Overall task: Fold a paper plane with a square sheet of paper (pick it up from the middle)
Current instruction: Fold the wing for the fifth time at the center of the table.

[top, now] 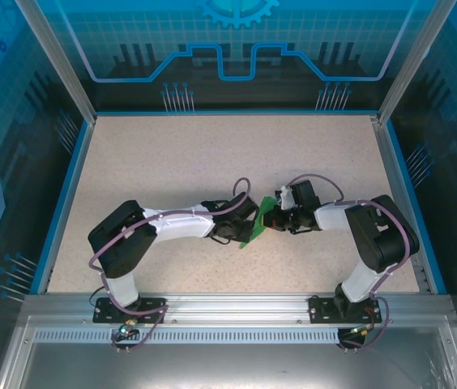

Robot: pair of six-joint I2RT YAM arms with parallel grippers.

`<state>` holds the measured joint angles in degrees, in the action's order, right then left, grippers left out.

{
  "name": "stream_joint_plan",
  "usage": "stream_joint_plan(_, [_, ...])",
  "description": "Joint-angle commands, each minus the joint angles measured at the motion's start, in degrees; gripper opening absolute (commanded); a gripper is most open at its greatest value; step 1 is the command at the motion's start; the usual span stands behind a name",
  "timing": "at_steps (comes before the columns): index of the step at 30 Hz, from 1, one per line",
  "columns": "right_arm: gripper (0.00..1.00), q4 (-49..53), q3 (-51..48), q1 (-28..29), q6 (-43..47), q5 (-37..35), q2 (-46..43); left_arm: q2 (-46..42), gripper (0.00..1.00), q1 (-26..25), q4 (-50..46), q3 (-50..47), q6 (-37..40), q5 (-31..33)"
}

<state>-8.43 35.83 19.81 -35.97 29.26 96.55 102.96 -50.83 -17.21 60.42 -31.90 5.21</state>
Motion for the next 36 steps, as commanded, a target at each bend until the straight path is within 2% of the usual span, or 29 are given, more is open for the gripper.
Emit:
stream_joint_plan(1, [0.0, 1.55, -1.65, -1.57, -0.24, -2.87, 2.27, 0.8, 0.0, -0.14, 1.65, -1.17, -1.33, -2.84])
stream_joint_plan(10, [0.0, 0.31, -1.98, -1.8, -1.29, -2.23, 3.32, 1.53, 0.0, -0.32, 2.97, -2.0, -1.59, -5.48])
stream_joint_plan(20, [0.0, -0.18, -2.35, -1.79, -1.91, -2.23, 3.49, 2.65, 0.0, -1.58, 2.76, -1.71, -1.06, -4.79])
stream_joint_plan(26, [0.0, -0.44, -2.43, -1.79, -2.51, -1.49, 2.3, 4.69, 0.0, -2.83, 1.07, -1.32, -0.37, -2.19])
stream_joint_plan(36, [0.15, 2.67, -2.59, -1.58, -2.61, -1.59, -3.44, 8.65, 0.0, -4.08, -1.56, -0.9, -0.18, 3.51])
